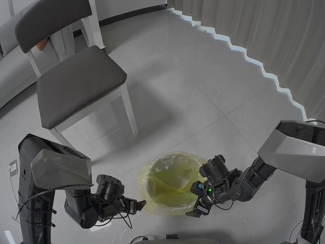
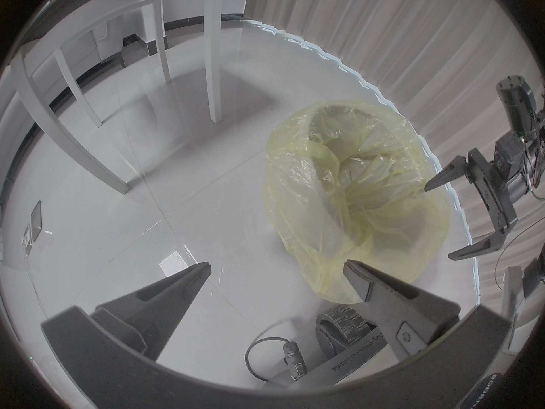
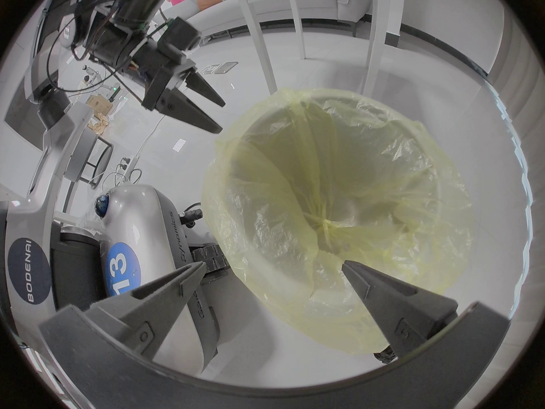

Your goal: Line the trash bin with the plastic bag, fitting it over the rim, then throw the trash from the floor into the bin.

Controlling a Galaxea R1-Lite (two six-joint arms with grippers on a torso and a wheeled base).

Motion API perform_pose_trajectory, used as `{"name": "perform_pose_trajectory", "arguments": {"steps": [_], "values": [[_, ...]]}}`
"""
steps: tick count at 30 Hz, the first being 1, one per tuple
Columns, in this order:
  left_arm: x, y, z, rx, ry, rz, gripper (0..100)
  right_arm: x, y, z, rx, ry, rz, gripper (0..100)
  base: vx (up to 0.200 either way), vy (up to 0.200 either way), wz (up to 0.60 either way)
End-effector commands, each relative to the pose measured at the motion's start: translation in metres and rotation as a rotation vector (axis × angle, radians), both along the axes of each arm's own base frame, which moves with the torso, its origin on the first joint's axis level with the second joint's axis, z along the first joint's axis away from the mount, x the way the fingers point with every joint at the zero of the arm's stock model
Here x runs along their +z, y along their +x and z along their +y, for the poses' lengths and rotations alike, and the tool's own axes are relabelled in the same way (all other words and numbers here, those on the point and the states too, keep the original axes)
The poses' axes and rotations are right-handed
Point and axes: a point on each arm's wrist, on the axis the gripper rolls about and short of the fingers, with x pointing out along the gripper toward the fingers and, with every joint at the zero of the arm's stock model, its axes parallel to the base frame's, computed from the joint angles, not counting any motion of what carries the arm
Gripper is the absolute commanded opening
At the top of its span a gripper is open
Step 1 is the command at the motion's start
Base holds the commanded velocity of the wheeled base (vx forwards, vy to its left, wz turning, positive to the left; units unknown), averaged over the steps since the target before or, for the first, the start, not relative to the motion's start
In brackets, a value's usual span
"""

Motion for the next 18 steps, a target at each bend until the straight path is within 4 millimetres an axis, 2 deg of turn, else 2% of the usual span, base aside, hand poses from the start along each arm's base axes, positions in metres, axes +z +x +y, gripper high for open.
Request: {"name": "perform_pose_trajectory", "arguments": {"steps": [1, 5, 10, 16, 18], "values": [[0.003, 0.001, 0.002, 0.011, -0.004, -0.009, 100, -0.009, -0.001, 0.0, 0.0, -0.016, 0.02, 0, 0.0, 0.0, 0.0], [0.005, 0.002, 0.005, 0.023, -0.005, -0.012, 100, -0.008, -0.005, -0.002, -0.003, -0.023, 0.025, 0, 0.0, 0.0, 0.0], [0.004, 0.003, 0.008, 0.033, 0.001, -0.01, 100, 0.007, -0.022, -0.014, 0.003, -0.029, 0.025, 0, 0.0, 0.0, 0.0], [0.003, 0.002, 0.003, 0.02, -0.002, -0.015, 100, -0.002, -0.024, -0.02, -0.007, -0.05, 0.056, 0, 0.0, 0.0, 0.0], [0.004, 0.002, 0.003, 0.018, -0.008, -0.026, 100, -0.011, -0.023, -0.019, -0.01, -0.067, 0.07, 0, 0.0, 0.0, 0.0]]}}
